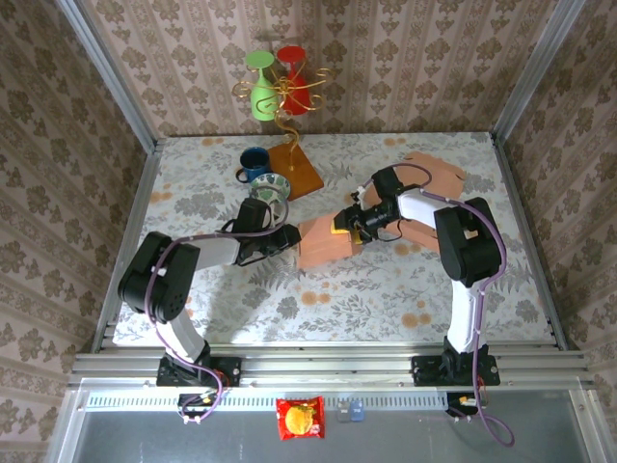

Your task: Fold the paper box

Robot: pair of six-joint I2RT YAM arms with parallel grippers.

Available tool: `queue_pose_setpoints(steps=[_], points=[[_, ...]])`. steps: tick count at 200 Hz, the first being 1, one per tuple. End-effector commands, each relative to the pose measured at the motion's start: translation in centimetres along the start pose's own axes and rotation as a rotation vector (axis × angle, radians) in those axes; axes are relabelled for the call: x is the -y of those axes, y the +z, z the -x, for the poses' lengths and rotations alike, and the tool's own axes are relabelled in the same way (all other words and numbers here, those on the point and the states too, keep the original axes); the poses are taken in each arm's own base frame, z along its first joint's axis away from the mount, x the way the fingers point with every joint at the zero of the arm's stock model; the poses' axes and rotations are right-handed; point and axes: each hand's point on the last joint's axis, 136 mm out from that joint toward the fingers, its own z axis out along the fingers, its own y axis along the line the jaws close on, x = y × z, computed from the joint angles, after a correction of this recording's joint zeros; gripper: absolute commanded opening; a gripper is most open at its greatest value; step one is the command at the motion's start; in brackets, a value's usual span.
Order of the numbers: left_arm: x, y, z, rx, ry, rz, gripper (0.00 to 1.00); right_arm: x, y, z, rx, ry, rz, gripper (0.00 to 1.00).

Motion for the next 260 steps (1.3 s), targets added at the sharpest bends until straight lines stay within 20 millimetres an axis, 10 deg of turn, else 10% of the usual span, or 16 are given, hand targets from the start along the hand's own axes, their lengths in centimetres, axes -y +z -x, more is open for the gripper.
queue_pose_setpoints(steps=[1, 40, 79, 142, 260], points=[[2.7, -2.0, 0.3, 0.072, 0.299, 0.009, 0.33, -0.7, -0.5, 0.0, 0.006, 0.067, 0.033, 0.51], [8.9, -3.8, -4.4, 0.072, 1.044, 0.028, 0.58, -1.9, -1.7, 0.5, 0.033, 0.159, 0.083, 0.44], [8.4, -3.1, -8.1, -0.043, 1.422, 0.110, 0.67, -3.0, -2.8, 0.4, 0.030, 0.300, 0.124, 0.40], [7.7, -2.4, -5.0, 0.036, 1.602, 0.330, 0.76, -3.2, -3.3, -2.2, -0.024, 0.639, 0.156, 0.38], [8.8, -2.6, -6.8, -0.011, 1.632, 0.164, 0.77, -0.5, -2.8, -8.0, -0.149, 1.031, 0.082, 0.34]])
